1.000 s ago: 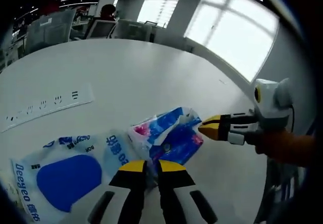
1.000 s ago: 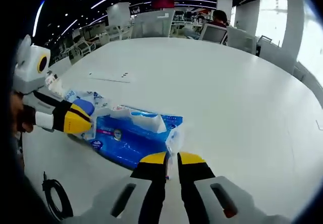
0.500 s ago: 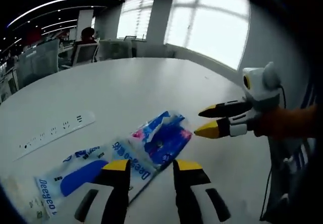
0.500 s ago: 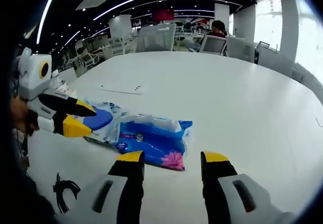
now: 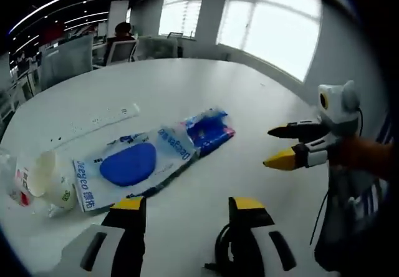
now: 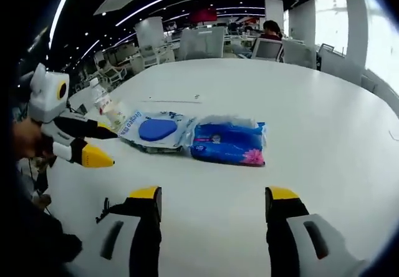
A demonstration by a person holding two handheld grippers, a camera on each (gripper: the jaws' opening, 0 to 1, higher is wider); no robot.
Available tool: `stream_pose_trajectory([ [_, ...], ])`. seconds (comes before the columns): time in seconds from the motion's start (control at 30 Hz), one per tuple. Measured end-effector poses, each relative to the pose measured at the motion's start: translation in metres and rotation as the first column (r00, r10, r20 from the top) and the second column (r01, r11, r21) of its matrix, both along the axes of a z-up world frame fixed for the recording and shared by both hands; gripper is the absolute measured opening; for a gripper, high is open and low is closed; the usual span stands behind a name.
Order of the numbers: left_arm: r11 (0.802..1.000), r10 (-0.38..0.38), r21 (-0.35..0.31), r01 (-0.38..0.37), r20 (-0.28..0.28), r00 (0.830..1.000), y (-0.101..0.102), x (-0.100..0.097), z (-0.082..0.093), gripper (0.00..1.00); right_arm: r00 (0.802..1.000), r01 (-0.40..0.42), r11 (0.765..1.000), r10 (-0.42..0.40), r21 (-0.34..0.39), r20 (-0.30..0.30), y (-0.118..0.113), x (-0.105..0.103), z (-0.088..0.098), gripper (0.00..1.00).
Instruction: Arrange the tabletop items into an orderly group along one side of the table until the central work area is clear of visible clutter.
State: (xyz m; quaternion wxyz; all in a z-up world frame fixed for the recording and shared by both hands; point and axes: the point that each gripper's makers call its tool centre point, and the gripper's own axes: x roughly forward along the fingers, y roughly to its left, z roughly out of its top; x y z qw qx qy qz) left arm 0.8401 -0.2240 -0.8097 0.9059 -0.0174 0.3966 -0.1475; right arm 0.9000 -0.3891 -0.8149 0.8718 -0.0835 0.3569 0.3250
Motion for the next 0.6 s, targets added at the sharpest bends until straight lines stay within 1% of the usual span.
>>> stream_pose_trajectory([
  [0.07, 1.0, 0.01, 0.001, -0.01, -0.016, 1.0, -0.001, -0.016, -0.005, 0.56, 1.0, -0.013, 1.0, 0.013, -0.013, -0.005, 0.003, -0.012, -0.001, 0.65],
  [0.13, 0.999, 0.036, -0.02, -0.037, -0.047, 0.998, -0.002, -0.032, -0.011, 0.56, 1.0, -0.024, 0.999, 0.024, -0.028, -0.014, 0.006, -0.024, -0.002, 0.64],
  [0.2, 0.998, 0.049, -0.023, -0.051, -0.067, 0.997, -0.003, -0.046, -0.018, 0.56, 0.999, -0.044, 0.998, 0.043, -0.042, -0.027, 0.009, -0.038, -0.005, 0.59],
  [0.23, 0.998, 0.05, -0.022, -0.052, -0.069, 0.996, -0.003, -0.048, -0.019, 0.56, 0.999, -0.045, 0.998, 0.044, -0.044, -0.028, 0.009, -0.039, -0.005, 0.57],
  [0.27, 0.998, 0.056, -0.024, -0.058, -0.083, 0.995, -0.005, -0.058, -0.024, 0.56, 0.998, -0.048, 0.998, 0.047, -0.05, -0.035, 0.011, -0.047, -0.007, 0.55],
  [0.3, 0.998, 0.057, -0.025, -0.059, -0.087, 0.995, -0.006, -0.06, -0.025, 0.56, 0.998, -0.048, 0.998, 0.046, -0.05, -0.037, 0.011, -0.049, -0.007, 0.55],
  [0.33, 0.998, 0.058, -0.029, -0.061, -0.096, 0.994, -0.008, -0.066, -0.028, 0.55, 0.998, -0.046, 0.998, 0.044, -0.048, -0.04, 0.013, -0.055, -0.008, 0.54],
  [0.37, 0.998, 0.054, -0.032, -0.057, -0.1, 0.994, -0.01, -0.07, -0.03, 0.54, 0.998, -0.05, 0.997, 0.048, -0.052, -0.048, 0.015, -0.062, -0.01, 0.5],
  [0.43, 0.997, 0.052, -0.045, -0.057, -0.112, 0.992, -0.015, -0.078, -0.035, 0.53, 0.997, -0.061, 0.996, 0.058, -0.068, -0.051, 0.017, -0.07, -0.015, 0.47],
  [0.47, 0.997, 0.053, -0.05, -0.059, -0.117, 0.992, -0.016, -0.08, -0.037, 0.53, 0.997, -0.063, 0.996, 0.06, -0.066, -0.057, 0.018, -0.074, -0.017, 0.47],
  [0.53, 0.996, 0.056, -0.058, -0.064, -0.128, 0.99, -0.02, -0.085, -0.04, 0.52, 0.994, -0.073, 0.996, 0.068, -0.053, -0.091, 0.024, -0.086, -0.024, 0.45],
  [0.6, 0.994, 0.064, -0.081, -0.075, -0.131, 0.989, -0.023, -0.088, -0.042, 0.51, 0.992, -0.083, 0.995, 0.077, -0.061, -0.096, 0.029, -0.094, -0.03, 0.45],
])
